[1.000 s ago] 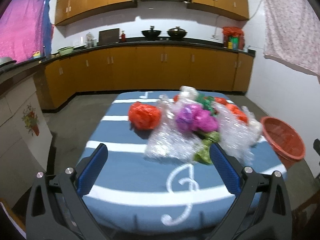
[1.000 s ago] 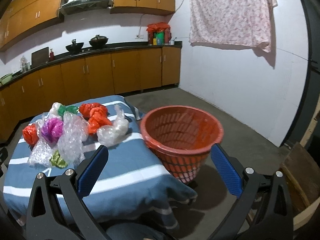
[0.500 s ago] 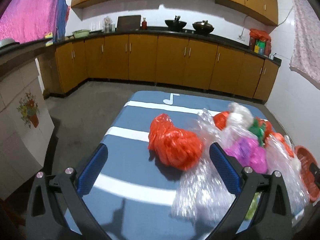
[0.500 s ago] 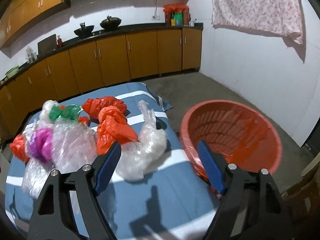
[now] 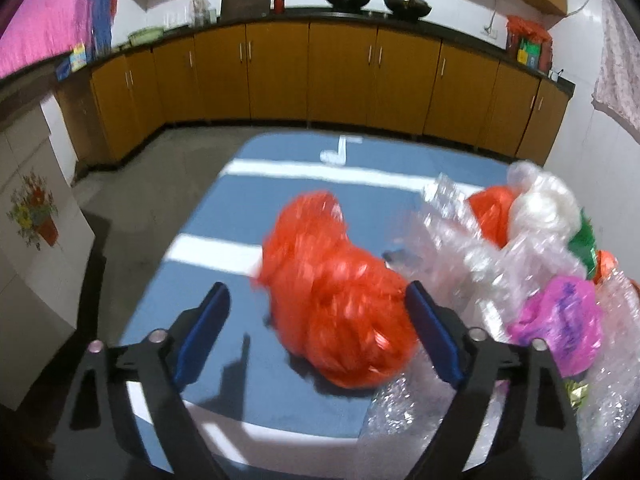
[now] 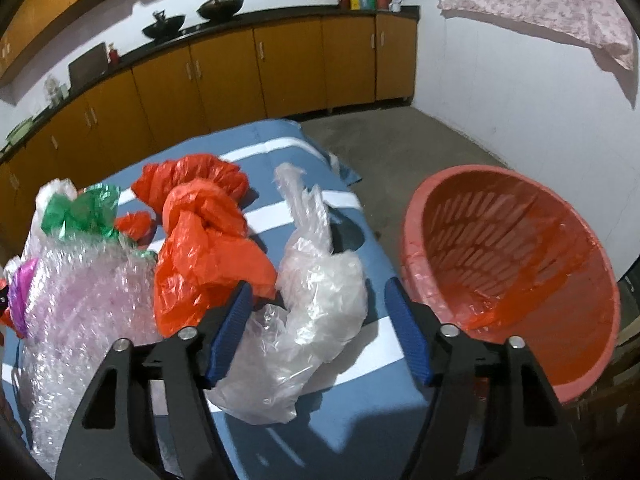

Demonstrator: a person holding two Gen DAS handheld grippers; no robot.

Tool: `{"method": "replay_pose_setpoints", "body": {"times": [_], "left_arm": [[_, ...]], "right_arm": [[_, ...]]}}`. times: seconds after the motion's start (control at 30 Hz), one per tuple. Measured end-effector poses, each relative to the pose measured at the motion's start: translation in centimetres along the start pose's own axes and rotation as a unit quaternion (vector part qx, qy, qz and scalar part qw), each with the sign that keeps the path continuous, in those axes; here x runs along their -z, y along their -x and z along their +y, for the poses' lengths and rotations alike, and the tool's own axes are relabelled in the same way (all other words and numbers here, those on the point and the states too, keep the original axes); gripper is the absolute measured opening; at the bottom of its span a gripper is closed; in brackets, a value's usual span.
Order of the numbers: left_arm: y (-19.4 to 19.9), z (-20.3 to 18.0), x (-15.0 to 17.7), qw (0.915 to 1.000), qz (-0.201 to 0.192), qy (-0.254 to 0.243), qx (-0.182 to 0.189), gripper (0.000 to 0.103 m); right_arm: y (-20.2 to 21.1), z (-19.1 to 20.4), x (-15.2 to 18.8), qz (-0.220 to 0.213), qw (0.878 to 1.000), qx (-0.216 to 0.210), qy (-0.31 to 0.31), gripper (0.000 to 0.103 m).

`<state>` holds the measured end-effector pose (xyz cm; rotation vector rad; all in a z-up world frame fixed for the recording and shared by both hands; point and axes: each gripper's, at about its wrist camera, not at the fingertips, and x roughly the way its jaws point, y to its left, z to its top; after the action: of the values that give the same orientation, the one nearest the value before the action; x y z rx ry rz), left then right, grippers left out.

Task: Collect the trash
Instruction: 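Grasp the red bag with the left tool while the right tool grasps the clear bag, then carry both bags over the orange basket and open both tools to drop them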

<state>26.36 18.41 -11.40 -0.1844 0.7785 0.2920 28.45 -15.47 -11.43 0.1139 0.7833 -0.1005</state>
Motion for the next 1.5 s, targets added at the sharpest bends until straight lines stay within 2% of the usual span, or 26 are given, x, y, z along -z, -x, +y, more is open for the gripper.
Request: {"method": "replay_pose_setpoints", "body": {"times": [0.13, 0.27, 0.33, 0.57, 0.73, 1.0, 1.23, 1.43, 1.5], "left_arm": [[-0.9, 0.7, 0.5, 0.9997, 0.019, 0.013, 0.013, 0.066], [-0.5, 1.2, 0.5, 0.9997, 0.011, 0.014, 0.017, 0.055], [-0.2, 1.3, 0.5, 0.9998, 0.008, 0.009, 0.016, 0.049], [2.6, 1.5, 0.6, 0.9996, -0.022, -0.004, 0.015, 0.041], [5.7, 1.1, 0.6, 0.9977, -0.058, -0.019, 0.029, 0.034], [8.9, 0.2, 0.7, 0.9949, -0.081, -0.035, 0.05, 0.024], [13.8, -2.5, -0.3, 0.9875, -0.118, -0.055, 0.088, 0.023], [18.2, -7.5, -0.5, 0.9738, -0.146, -0.086, 0.152, 0.023], [19.4, -10.2, -0.3, 0.9662, -0.15, -0.1, 0.184, 0.023]], "right_arm": [[-0.2, 0.2, 0.2, 0.009, 1.0, -0.011, 0.0, 0.049], [0.2, 0.2, 0.3, 0.005, 1.0, -0.015, 0.002, 0.038], [0.5, 0.1, 0.4, 0.003, 1.0, -0.019, 0.003, 0.036], [2.3, -0.4, 0.5, -0.017, 1.0, -0.019, 0.006, 0.035], [3.8, -1.3, 0.5, -0.033, 0.999, -0.019, 0.004, 0.035], [5.7, -2.7, 0.9, -0.046, 0.999, -0.017, -0.002, 0.035], [7.8, -4.4, 0.5, -0.07, 0.997, -0.016, -0.016, 0.035], [9.7, -7.4, -0.2, -0.09, 0.995, 0.002, -0.034, 0.035], [10.5, -8.7, -0.3, -0.096, 0.994, 0.014, -0.043, 0.035]]}}
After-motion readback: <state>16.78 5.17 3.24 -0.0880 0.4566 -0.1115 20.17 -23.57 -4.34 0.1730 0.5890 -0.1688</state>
